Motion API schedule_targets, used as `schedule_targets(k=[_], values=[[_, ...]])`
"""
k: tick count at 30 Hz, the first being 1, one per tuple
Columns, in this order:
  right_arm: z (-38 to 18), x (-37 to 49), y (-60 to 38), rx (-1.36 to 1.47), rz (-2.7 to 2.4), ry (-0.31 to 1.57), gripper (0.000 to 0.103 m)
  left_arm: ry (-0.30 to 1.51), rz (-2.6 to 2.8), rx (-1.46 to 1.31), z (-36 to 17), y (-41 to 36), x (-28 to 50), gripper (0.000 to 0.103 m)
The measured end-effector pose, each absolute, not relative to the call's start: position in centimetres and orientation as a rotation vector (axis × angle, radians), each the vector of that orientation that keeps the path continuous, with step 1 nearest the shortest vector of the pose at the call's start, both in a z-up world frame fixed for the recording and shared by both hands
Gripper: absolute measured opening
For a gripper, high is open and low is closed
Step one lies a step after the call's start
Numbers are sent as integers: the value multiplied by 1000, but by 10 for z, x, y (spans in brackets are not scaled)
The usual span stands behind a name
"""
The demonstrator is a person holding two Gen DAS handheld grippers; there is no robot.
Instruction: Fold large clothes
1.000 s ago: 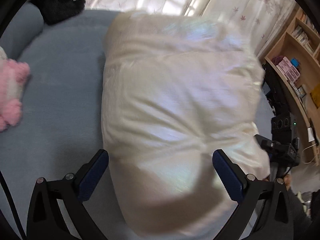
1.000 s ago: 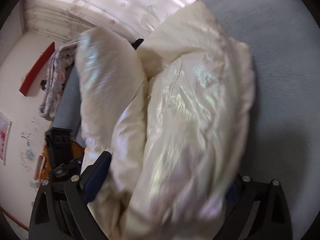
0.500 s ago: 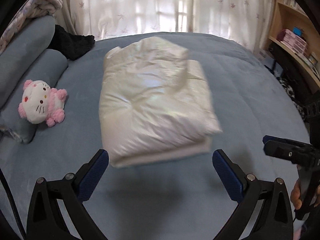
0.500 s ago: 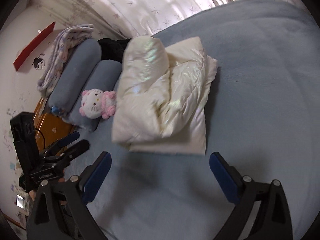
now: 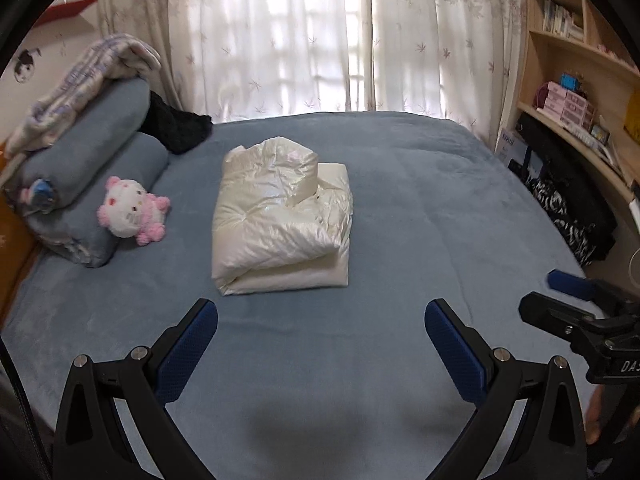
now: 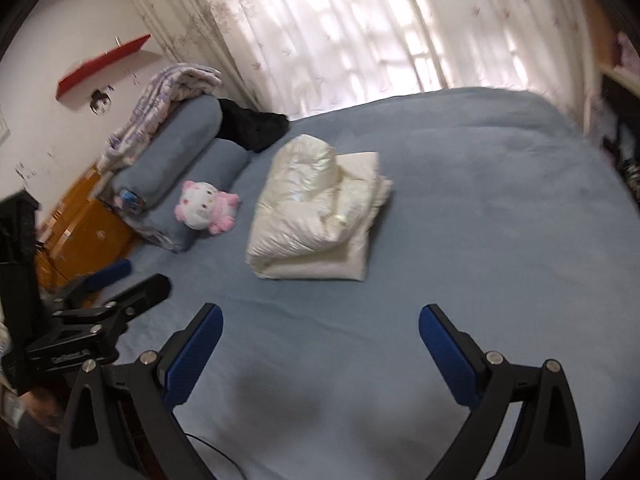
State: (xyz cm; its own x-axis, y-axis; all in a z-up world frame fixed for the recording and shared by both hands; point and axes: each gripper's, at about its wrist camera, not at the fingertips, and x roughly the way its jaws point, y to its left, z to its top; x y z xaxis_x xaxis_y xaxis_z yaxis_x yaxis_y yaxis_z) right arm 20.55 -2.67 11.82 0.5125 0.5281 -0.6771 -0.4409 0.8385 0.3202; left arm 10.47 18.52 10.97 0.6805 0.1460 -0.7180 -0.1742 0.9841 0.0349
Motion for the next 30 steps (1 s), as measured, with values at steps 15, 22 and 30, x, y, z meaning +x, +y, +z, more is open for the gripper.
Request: schedule_targets(k=[15, 22, 30], values=[[87, 95, -95, 34, 480, 820, 99, 717, 196, -86, 96, 95, 0, 102], [69, 74, -116, 30, 366, 780, 99, 691, 281, -60, 74, 71, -23, 102], [44, 71, -130, 73, 329, 800, 99, 771, 294, -63, 36, 66, -24, 102]])
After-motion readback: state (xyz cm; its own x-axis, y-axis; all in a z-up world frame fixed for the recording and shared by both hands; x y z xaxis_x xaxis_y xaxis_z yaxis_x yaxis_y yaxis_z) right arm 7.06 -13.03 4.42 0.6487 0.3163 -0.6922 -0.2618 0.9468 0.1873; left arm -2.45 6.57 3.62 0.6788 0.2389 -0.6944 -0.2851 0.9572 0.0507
